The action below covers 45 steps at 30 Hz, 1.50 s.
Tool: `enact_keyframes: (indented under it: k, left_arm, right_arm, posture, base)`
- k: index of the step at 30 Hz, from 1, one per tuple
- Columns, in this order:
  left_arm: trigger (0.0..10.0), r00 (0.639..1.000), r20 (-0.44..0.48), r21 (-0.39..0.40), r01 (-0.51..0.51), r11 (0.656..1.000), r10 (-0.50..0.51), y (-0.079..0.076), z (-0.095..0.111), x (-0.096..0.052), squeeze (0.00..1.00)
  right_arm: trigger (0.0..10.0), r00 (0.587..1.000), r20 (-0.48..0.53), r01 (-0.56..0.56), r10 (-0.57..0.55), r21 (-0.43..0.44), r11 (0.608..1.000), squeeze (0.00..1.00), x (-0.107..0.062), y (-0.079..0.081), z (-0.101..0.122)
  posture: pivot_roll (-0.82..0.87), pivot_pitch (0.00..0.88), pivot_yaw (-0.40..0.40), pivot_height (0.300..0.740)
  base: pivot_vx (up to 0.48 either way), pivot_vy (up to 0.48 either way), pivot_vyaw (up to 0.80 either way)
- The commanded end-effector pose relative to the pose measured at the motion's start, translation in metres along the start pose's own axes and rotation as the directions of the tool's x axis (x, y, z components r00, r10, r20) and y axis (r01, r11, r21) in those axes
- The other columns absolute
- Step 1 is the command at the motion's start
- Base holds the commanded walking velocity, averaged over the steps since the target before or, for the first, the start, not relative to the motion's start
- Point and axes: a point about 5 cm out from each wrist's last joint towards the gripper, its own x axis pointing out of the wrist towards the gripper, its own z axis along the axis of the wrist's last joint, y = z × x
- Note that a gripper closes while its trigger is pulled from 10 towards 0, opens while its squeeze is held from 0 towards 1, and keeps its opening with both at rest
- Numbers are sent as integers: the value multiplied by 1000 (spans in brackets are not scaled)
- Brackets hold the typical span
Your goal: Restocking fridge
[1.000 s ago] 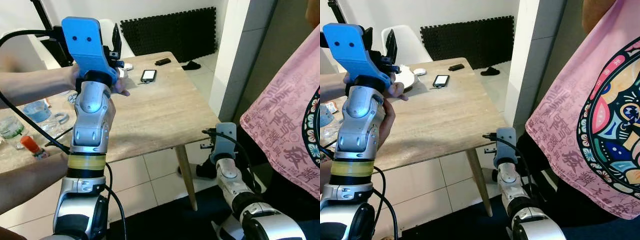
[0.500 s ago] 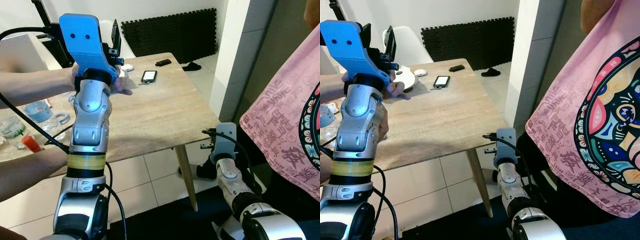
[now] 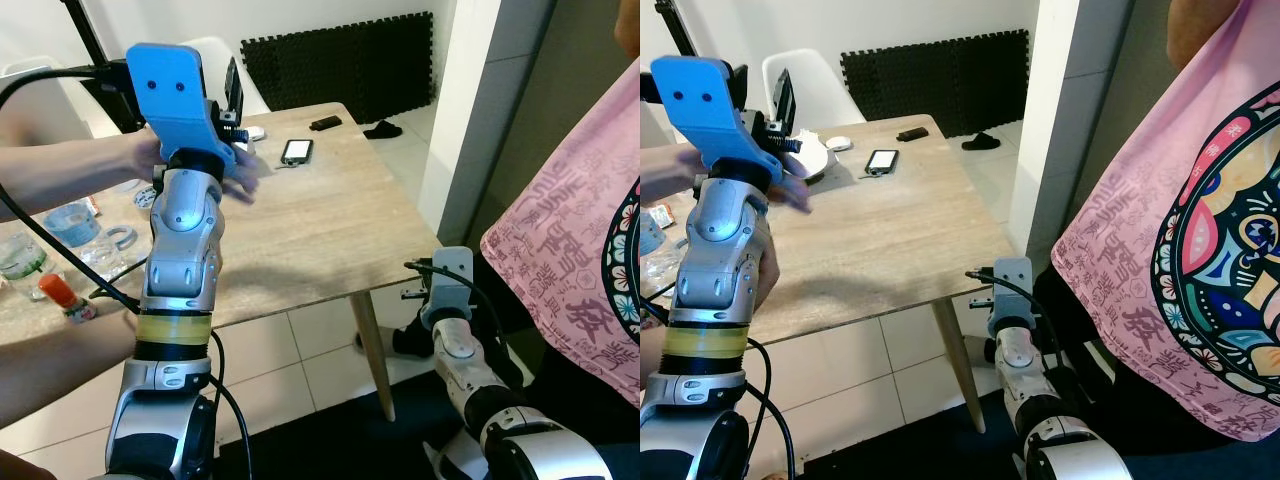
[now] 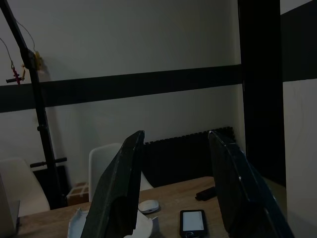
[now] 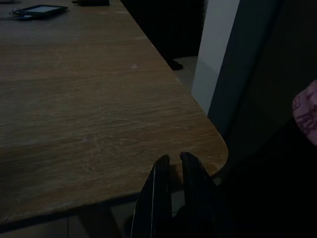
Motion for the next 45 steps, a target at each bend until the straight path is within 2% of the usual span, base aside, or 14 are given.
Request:
enact_keyframes:
  k: [1, 45]
  left_arm:
    - [10000, 999, -29, 3, -13, 1000, 13, 4, -6, -2, 0]
    - [10000, 1000, -25, 2, -8, 1000, 8, 3, -5, 0, 0]
  right_arm:
    - [10000, 999, -38, -11, 10, -16, 1000, 0, -2, 2, -8]
    - [10000, 999, -50, -16, 15, -22, 1000, 0, -4, 4, -11]
  posture:
    - [86, 0, 29, 740]
    - [87, 0, 31, 740]
  base:
    - [0, 0, 0]
    - [0, 0, 0]
